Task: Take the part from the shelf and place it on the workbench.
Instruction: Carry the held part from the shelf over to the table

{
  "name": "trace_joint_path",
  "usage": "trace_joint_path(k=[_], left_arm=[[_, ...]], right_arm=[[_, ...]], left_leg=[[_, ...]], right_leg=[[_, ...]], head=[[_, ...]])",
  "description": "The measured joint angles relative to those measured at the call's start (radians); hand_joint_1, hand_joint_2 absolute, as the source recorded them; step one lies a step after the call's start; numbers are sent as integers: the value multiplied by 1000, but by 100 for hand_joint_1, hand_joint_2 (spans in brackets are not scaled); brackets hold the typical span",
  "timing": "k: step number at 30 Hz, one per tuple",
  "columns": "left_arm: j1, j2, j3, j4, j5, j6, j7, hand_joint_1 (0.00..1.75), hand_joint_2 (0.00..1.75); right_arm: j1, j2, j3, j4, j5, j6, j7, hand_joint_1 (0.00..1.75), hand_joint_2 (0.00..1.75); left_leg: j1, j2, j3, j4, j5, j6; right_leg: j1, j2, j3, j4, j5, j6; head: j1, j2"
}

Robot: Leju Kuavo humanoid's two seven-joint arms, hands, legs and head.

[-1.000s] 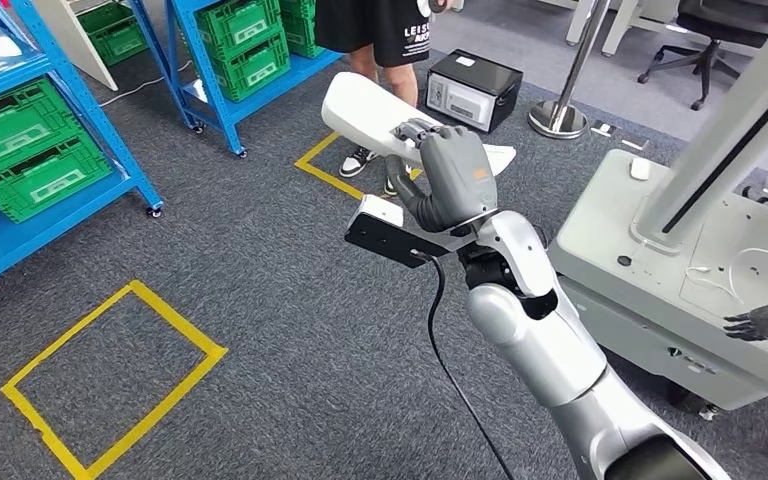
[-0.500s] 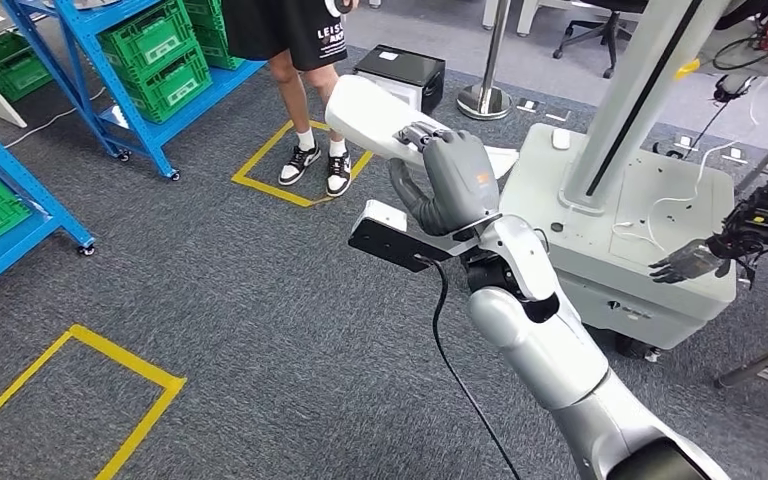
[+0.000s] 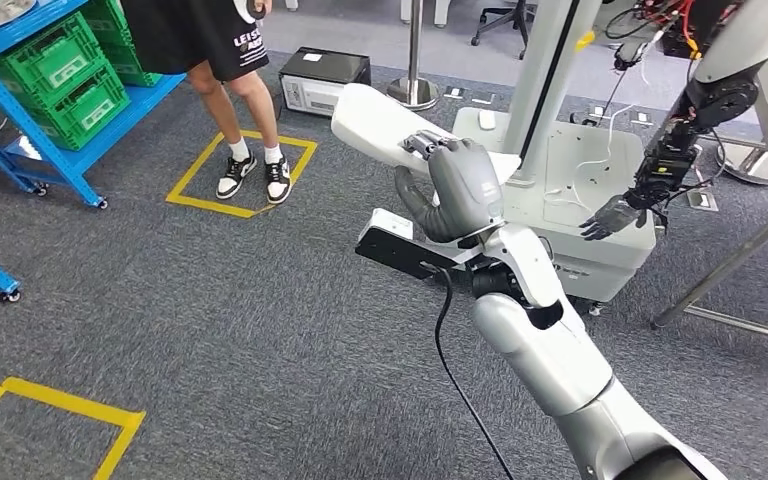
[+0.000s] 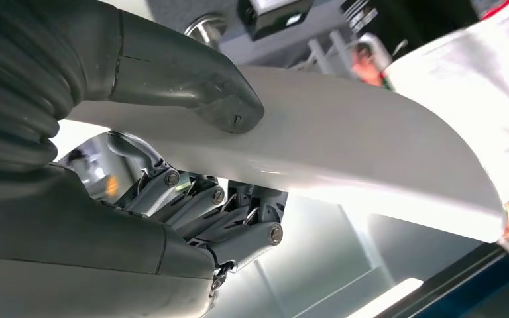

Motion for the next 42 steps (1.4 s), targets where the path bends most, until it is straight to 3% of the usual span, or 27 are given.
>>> trace_joint_path(k=[2,3,5,7,9,10,12,14,16,17,18,20,22,24,25,26,27,29,31,33,35,37,39,40,41,42], left_arm=[[-4,-1,-8,0,-6,8,8,0,175],[-6,-1,-12,0,-7,13,12,0,175],[-9,-2,-18,-1,-8,24,17,0,175],[-12,-2,-20,-1,-8,27,18,0,175],[-15,-2,-21,-1,-6,27,17,0,175],[-17,-2,-21,-1,-5,27,14,0,175],[-20,-1,-22,-1,0,27,1,0,175],[-22,2,-22,-1,3,27,-15,0,175],[-24,4,-22,-2,3,27,-25,0,175],[-24,4,-23,-2,3,27,-28,0,175],[-24,5,-23,-2,4,27,-29,0,175],[-22,6,-23,-3,6,27,-26,0,175],[-15,8,-23,-3,11,27,-19,0,175],[-7,10,-23,-3,17,27,-12,0,175],[-5,10,-23,-3,19,27,-11,0,175],[-4,9,-23,-3,21,27,-10,0,175],[-3,8,-23,-4,23,27,-11,0,175],[-4,6,-23,-5,24,27,-13,0,175],[-6,6,-23,-7,24,27,-13,0,175],[-10,6,-23,-9,24,28,-13,0,175],[-15,5,-23,-11,24,34,-13,0,175],[-18,5,-23,-12,27,38,-14,0,175],[-19,4,-23,-12,32,38,-16,0,175],[-19,3,-23,-12,34,38,-17,0,175],[-19,3,-23,-12,35,38,-18,0,175],[-19,2,-23,-12,35,38,-18,0,175]], right_arm=[[6,-3,-9,0,5,-8,-2,175,175],[11,-5,-12,0,8,-12,-3,175,175],[21,-5,-22,-2,16,-19,-5,175,175],[32,-1,-28,-4,27,-22,-4,175,175],[41,5,-29,-9,35,-15,2,175,175],[44,9,-29,-11,39,-9,6,175,175],[46,16,-31,-21,48,5,16,175,175],[46,22,-35,-38,57,14,25,175,175],[50,25,-36,-56,62,21,32,175,175],[53,25,-37,-62,63,25,35,175,175],[54,25,-38,-66,63,28,37,175,175],[51,24,-43,-69,63,32,37,175,175],[43,26,-47,-67,61,36,36,175,175],[36,29,-51,-60,57,39,35,175,175],[32,30,-52,-54,54,40,33,175,175],[28,30,-54,-48,52,40,31,175,175],[21,31,-56,-42,50,40,28,175,175],[6,32,-59,-34,48,40,23,175,175],[-4,34,-63,-29,48,39,20,175,175],[-8,35,-68,-23,47,38,19,175,175],[-16,38,-75,-18,47,37,19,175,175],[-26,43,-78,-12,48,37,19,175,175],[-32,48,-79,-3,48,37,17,175,175],[-33,49,-79,2,49,37,15,175,175],[-34,51,-79,7,49,37,12,175,175],[-37,53,-79,12,49,36,8,175,175]], left_leg=[[0,17,6,-1,-4,-8],[2,11,8,2,-9,-13],[7,-37,-15,57,-48,-23],[9,-92,-75,188,-114,-27],[9,-106,-128,294,-144,-24],[9,-109,-133,296,-131,-21],[9,-130,-87,185,-56,-12],[9,-175,-31,53,-2,-6],[5,-192,-12,10,5,-3],[3,-180,-11,7,9,0],[4,-167,-8,2,15,5],[6,-141,-7,-10,27,18],[5,-112,-11,-14,32,25],[2,-82,-15,-11,32,27],[1,-68,-16,-10,31,28],[1,-54,-17,-8,30,28],[1,-41,-18,-5,28,27],[-3,-20,-18,3,21,20],[-8,-3,-16,8,16,10],[-7,12,-13,6,14,0],[-2,-24,-24,34,-9,-13],[3,-85,-70,141,-69,-24],[6,-106,-127,266,-116,-28],[7,-107,-139,289,-114,-28],[8,-110,-132,270,-91,-27],[10,-117,-108,215,-55,-26]], right_leg=[[2,24,-3,2,4,-17],[1,35,-5,1,6,-23],[-4,56,-7,-2,12,-33],[-4,78,-9,-2,14,-39],[-1,105,-11,-2,16,-42],[0,120,-11,-2,16,-42],[0,149,-10,-2,19,-39],[-1,174,-13,-1,24,-31],[-4,195,-18,-5,31,-18],[-6,206,-20,-10,36,-10],[-7,208,-23,-12,39,-4],[-3,165,-45,24,14,2],[1,101,-99,142,-53,5],[2,81,-147,259,-101,10],[2,78,-147,270,-99,11],[2,73,-126,240,-81,11],[3,61,-87,176,-53,9],[9,14,-11,43,-14,-1],[15,-4,12,-4,-5,-14],[16,21,10,-8,2,-25],[11,42,9,-15,11,-38],[7,65,7,-19,16,-46],[7,91,5,-18,19,-48],[7,105,5,-18,19,-47],[7,119,5,-17,20,-46],[6,133,5,-15,21,-44]], head=[[-1,0],[-1,0],[-2,0],[-2,0],[-2,0],[-2,0],[-2,0],[-2,0],[-2,0],[-2,0],[-2,0],[-1,0],[1,0],[0,0],[1,0],[1,0],[1,0],[0,0],[0,0],[0,0],[-1,0],[-1,0],[-1,0],[-1,0],[-1,0],[-1,0]])
